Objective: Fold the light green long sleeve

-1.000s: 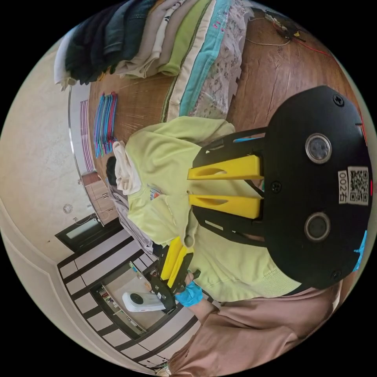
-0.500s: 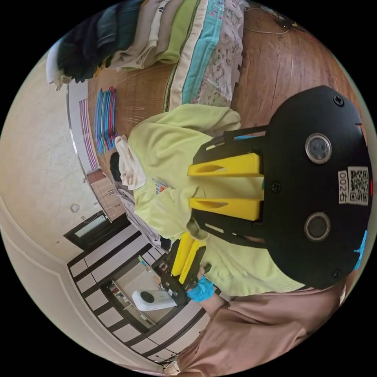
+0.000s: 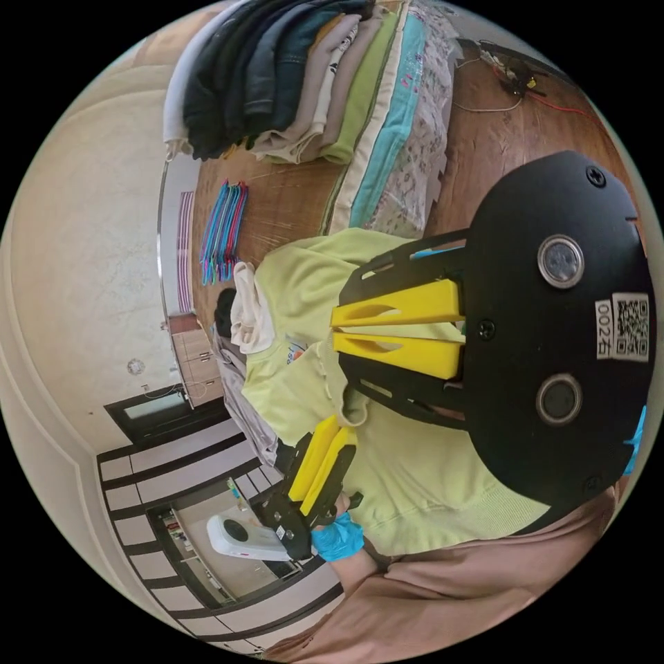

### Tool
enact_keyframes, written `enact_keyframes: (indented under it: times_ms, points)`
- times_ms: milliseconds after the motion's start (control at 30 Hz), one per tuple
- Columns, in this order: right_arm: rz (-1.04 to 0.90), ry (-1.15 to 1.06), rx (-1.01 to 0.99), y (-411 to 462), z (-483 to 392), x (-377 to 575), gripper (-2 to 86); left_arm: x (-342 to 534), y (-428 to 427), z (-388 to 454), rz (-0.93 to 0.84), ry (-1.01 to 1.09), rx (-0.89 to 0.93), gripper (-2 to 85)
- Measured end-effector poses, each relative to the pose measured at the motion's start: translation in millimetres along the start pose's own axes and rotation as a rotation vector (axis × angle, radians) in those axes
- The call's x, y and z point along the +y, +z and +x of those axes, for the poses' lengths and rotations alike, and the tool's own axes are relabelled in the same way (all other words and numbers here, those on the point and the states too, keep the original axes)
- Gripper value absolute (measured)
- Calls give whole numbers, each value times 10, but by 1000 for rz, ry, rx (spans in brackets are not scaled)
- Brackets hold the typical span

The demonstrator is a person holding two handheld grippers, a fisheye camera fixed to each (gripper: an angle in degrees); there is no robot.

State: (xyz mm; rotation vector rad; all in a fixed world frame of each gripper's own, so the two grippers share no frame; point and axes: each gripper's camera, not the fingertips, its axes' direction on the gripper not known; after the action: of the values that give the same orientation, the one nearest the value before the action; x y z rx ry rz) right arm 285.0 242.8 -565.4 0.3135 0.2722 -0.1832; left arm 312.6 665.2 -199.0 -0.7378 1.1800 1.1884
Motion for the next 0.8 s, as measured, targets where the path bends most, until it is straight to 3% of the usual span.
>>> enact_keyframes:
  times_ms: [100, 300, 433, 533, 733, 800]
  points:
    - [9, 22, 73, 15, -8, -19, -6, 65, 7, -43, -9, 1, 2, 8]
    - [-10, 40, 5, 80, 5, -155, 8, 209, -17, -149, -5, -10, 18, 17]
    - [-78, 52, -73, 275, -36, -283, 83, 341, -79, -213, -9, -13, 34, 28]
    - [-16, 110, -75, 344, -46, -387, 106, 507, -177, -292, -18, -33, 13, 40]
    - [-107, 255, -171, 746, -22, -615, 105, 989, -441, -655, -24, -212, -158, 56]
    - [-136, 263, -189, 845, -72, -684, 80, 1227, -554, -852, -26, -330, -303, 59]
